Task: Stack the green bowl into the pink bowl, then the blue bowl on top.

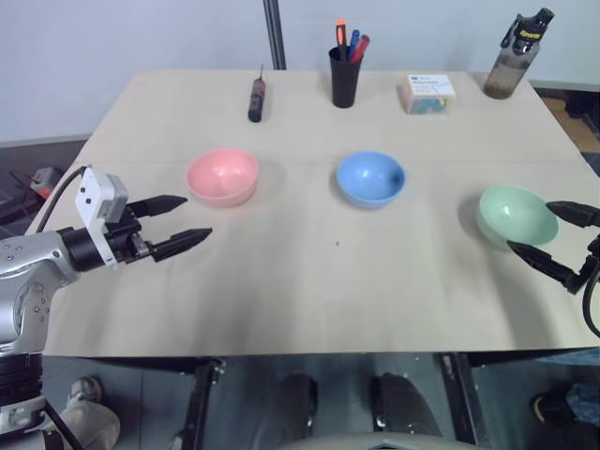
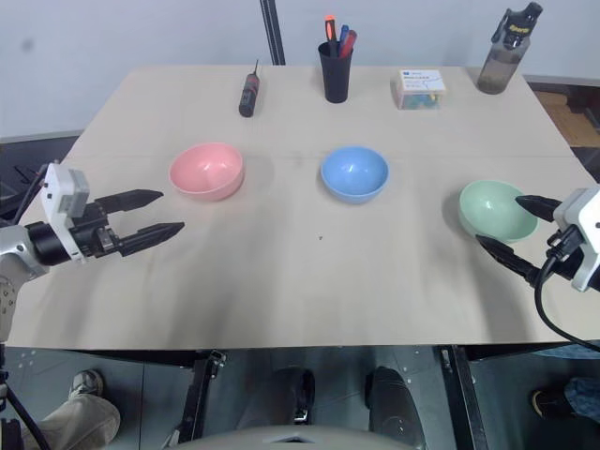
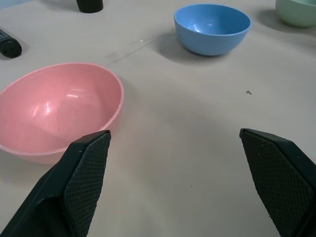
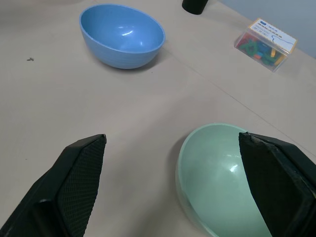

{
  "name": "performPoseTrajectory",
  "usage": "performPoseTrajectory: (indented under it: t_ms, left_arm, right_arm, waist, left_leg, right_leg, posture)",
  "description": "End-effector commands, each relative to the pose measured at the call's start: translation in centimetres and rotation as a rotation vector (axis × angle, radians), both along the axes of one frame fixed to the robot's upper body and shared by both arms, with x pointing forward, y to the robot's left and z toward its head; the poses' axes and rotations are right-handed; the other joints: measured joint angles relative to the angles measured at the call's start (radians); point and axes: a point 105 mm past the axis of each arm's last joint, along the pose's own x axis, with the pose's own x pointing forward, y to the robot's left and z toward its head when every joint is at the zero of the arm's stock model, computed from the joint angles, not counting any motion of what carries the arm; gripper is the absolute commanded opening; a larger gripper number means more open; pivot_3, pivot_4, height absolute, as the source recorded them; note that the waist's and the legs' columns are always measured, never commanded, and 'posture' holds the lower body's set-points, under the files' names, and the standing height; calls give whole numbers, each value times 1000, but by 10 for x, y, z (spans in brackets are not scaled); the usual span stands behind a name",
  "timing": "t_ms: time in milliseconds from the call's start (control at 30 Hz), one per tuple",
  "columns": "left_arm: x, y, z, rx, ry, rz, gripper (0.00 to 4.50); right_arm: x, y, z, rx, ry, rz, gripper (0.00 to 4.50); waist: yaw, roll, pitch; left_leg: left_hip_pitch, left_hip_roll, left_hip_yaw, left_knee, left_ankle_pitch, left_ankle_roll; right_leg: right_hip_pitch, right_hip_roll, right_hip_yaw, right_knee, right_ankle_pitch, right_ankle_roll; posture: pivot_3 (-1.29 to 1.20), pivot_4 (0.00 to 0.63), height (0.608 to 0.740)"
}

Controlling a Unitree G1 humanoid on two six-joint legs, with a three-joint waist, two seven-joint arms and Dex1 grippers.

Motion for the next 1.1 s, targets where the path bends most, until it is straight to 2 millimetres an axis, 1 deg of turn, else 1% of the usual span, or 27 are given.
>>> performPoseTrajectory:
  t_ms: [33,133,200,267,333,367,433,500,600,667,800,933,1000,1033,1100]
  left_arm:
    - [1,-2,13,17,-55,-3,4438]
    - [7,-9,13,2,-67,-12,4438]
    - [12,-10,12,31,-93,14,4438]
    - [22,-9,13,92,-145,88,4438]
    - [33,-7,13,193,-197,186,4438]
    - [37,-11,9,270,-180,185,4438]
    - [43,-21,9,395,-202,152,4438]
    - [50,-23,7,533,-208,149,4438]
    - [64,-30,11,629,-226,152,4438]
    - [70,-36,10,678,-206,131,4438]
    - [79,-38,4,764,-166,117,4438]
    - [87,-33,-9,845,-124,116,4438]
    - [96,-31,-15,875,-113,137,4438]
    - [99,-33,-17,890,-112,130,3931]
    - [104,-36,-16,888,-122,131,3240]
  right_arm:
    - [-3,4,14,-25,-64,16,4500]
    - [-2,7,11,-25,-72,29,4500]
    - [-1,8,11,-24,-78,30,4500]
    - [1,12,12,-19,-93,38,4500]
    - [6,19,14,-7,-110,62,4500]
    - [8,29,13,16,-110,103,4500]
    - [12,48,11,53,-113,172,4500]
    - [15,66,6,76,-109,240,4500]
    - [24,89,-2,100,-110,310,4500]
    - [29,102,-8,90,-112,353,4500]
    - [35,123,-8,112,-130,423,4500]
    - [38,133,-9,112,-141,460,4500]
    - [39,140,-6,126,-160,477,4500]
    - [39,144,-5,132,-165,485,4500]
    - [36,148,-6,139,-166,496,4500]
  waist:
    - [0,0,0]
    - [2,0,0]
    - [2,0,0]
    - [2,0,0]
    - [0,0,0]
    - [-1,0,0]
    - [-1,-1,0]
    - [-1,-1,0]
    - [-1,-1,0]
    - [0,-1,0]
    - [-2,-1,0]
    - [-3,-1,1]
    - [-3,-1,1]
    - [-2,-1,1]
    - [1,-1,1]
  left_leg:
    - [0,0,0,0,0,0]
    - [0,0,0,0,0,0]
    - [0,0,0,0,0,0]
    - [0,0,0,0,0,0]
    - [0,0,0,0,0,0]
    - [0,0,0,0,0,0]
    - [0,0,0,0,0,0]
    - [0,-1,0,0,0,0]
    - [-1,-2,-1,0,0,0]
    - [-2,-2,0,0,0,0]
    - [-3,-4,0,1,0,-1]
    - [-4,-4,0,0,1,-1]
    - [-4,-4,0,1,1,-1]
    - [-5,-4,0,1,1,-1]
    - [-5,-4,0,2,1,-1]
  right_leg:
    - [0,0,0,0,0,0]
    - [0,0,0,0,0,0]
    - [0,0,0,0,0,0]
    - [0,0,0,0,0,0]
    - [0,0,0,0,0,0]
    - [0,0,0,0,0,0]
    - [0,1,0,1,0,0]
    - [0,1,0,1,0,0]
    - [-1,1,0,1,0,0]
    - [-2,1,0,0,0,0]
    - [-3,2,-1,0,0,0]
    - [-4,3,0,1,0,0]
    - [-5,3,0,1,0,0]
    - [-5,3,0,1,0,0]
    - [-5,3,-1,2,0,0]
  posture:
    - [0,150,740]
    - [0,150,740]
    - [0,150,740]
    - [0,150,740]
    - [0,150,740]
    - [0,150,740]
    - [0,150,740]
    - [0,150,740]
    - [0,150,740]
    - [0,150,740]
    - [0,150,740]
    - [0,150,740]
    - [0,150,740]
    - [0,150,740]
    - [0,150,740]
